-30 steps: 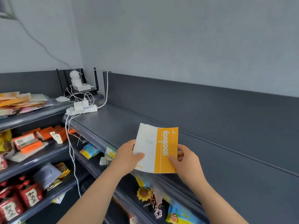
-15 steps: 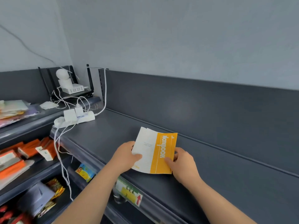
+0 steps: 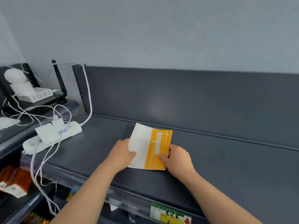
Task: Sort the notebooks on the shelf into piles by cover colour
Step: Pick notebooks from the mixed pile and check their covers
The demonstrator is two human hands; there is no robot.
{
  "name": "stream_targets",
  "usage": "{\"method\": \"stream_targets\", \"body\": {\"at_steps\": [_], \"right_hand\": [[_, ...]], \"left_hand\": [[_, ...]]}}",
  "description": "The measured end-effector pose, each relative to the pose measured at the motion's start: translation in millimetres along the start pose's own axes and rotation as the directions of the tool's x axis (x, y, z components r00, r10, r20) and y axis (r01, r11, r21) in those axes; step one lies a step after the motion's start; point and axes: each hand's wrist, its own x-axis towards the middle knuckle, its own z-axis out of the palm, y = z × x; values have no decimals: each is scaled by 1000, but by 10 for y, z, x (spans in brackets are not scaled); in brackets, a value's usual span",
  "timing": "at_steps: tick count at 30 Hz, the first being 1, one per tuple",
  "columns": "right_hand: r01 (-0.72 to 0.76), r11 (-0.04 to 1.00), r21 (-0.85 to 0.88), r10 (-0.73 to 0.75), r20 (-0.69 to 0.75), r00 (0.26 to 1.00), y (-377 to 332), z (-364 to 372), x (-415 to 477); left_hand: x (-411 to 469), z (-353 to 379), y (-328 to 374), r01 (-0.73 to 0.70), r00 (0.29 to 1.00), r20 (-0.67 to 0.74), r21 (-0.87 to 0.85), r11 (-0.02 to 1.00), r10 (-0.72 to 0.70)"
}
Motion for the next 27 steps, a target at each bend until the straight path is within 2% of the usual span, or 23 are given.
{"method": "stream_targets", "body": {"at_steps": [4, 7, 12, 15, 18, 22, 27], "right_hand": [[-46, 996, -80, 46, -2, 999, -53, 34, 24], [-54, 988, -145, 54, -6, 999, -74, 52, 13], [-2, 990, -138, -7, -66, 998, -10, -62, -94], [33, 965, -261, -83, -179, 980, 130, -262, -217], [4, 950, -312, -90, -262, 961, 321, -437, -371], [-57, 941, -332, -61, -333, 941, 592, -652, -665], [-181, 923, -339, 31, -405, 914, 1010, -957, -1119]], "left_hand": [[25, -4, -27, 15, 999, 41, 166, 986, -22], [4, -18, 3, -30, 998, 62, 303, 952, 12], [-100, -24, 107, -111, 988, -52, 407, 907, 144], [-204, -22, 281, -204, 960, -108, 369, 907, 259], [-278, 33, 528, -321, 915, -132, 333, 887, 381], [-355, 237, 869, -461, 855, -129, 256, 850, 503], [-518, 627, 1341, -579, 805, -73, 121, 806, 589]]}}
